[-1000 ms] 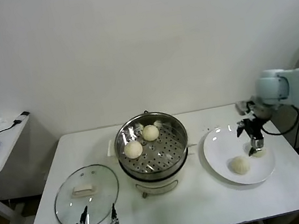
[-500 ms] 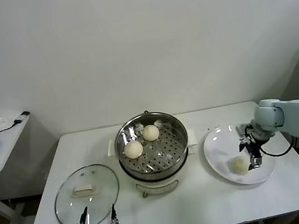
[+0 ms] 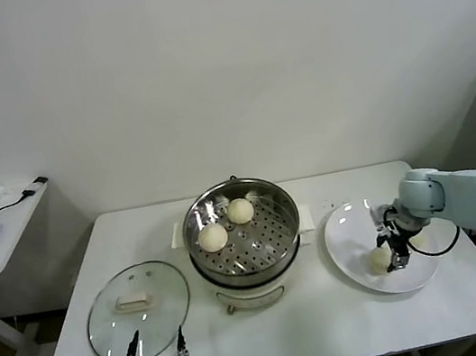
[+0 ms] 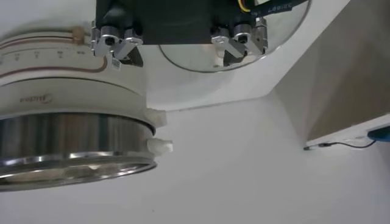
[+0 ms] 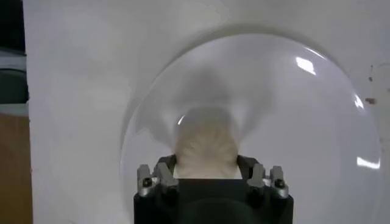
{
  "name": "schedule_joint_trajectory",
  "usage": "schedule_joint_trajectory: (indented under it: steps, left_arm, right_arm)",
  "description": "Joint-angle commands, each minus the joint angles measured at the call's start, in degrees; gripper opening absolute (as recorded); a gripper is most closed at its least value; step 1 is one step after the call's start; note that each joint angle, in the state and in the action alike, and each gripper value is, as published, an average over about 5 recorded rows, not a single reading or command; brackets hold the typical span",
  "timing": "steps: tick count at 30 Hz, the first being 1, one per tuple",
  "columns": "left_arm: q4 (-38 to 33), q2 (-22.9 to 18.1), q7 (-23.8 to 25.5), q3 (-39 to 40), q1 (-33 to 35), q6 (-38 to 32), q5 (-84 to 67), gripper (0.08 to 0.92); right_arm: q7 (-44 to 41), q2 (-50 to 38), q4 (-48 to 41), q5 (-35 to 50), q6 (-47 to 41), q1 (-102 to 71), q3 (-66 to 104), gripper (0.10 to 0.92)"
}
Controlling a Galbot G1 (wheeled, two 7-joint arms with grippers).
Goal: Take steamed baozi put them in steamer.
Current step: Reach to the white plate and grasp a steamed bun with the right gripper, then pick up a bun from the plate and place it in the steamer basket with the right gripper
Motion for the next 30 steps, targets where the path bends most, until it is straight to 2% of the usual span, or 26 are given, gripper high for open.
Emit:
schedule_joint_trajectory:
  steps: [1, 5, 8, 11, 14, 21, 25, 30]
  left_arm:
    - [-0.72, 0.03, -0.02, 0.01, 0.36, 0.09, 0.08, 0.823]
    - [-1.37, 0.07, 0.04, 0.27, 0.53, 0.3, 0.28, 0.823]
    - [-1.53, 0.01, 0.11, 0.48, 0.46, 0.42, 0.55, 0.823]
    - [-1.52, 0.05, 0.12, 0.51, 0.38, 0.45, 0.6, 0.823]
    - [-1.43, 0.29, 0.11, 0.48, 0.29, 0.41, 0.56, 0.823]
    - [-1.25, 0.68, 0.07, 0.31, 0.27, 0.28, 0.4, 0.823]
    - [-1.27, 0.68, 0.02, 0.2, 0.25, 0.32, 0.28, 0.823]
    - [-0.88, 0.79, -0.24, 0.11, 0.22, 0.17, 0.23, 0.823]
  right_arm:
    - [-4.44, 0.41, 1.92, 0.32, 3.06, 12.57, -4.82, 0.657]
    - [-10.32, 6.6, -0.87, 2.16, 12.29, 29.29, -11.76, 0.653]
    - [-13.48, 13.61, -3.38, 6.63, 20.31, 38.41, -12.72, 0.653]
    - [-14.96, 20.44, -3.31, 10.47, 27.23, 42.74, -10.53, 0.653]
    - [-14.65, 27.0, -0.49, 10.89, 33.91, 43.17, -7.74, 0.653]
    - [-12.71, 36.59, 4.29, 1.39, 48.04, 35.57, -5.11, 0.65]
    - [-11.66, 38.63, 4.18, -5.5, 51.19, 28.67, -4.93, 0.63]
    - [-10.18, 40.26, 2.38, -9.85, 51.51, 22.1, -4.46, 0.613]
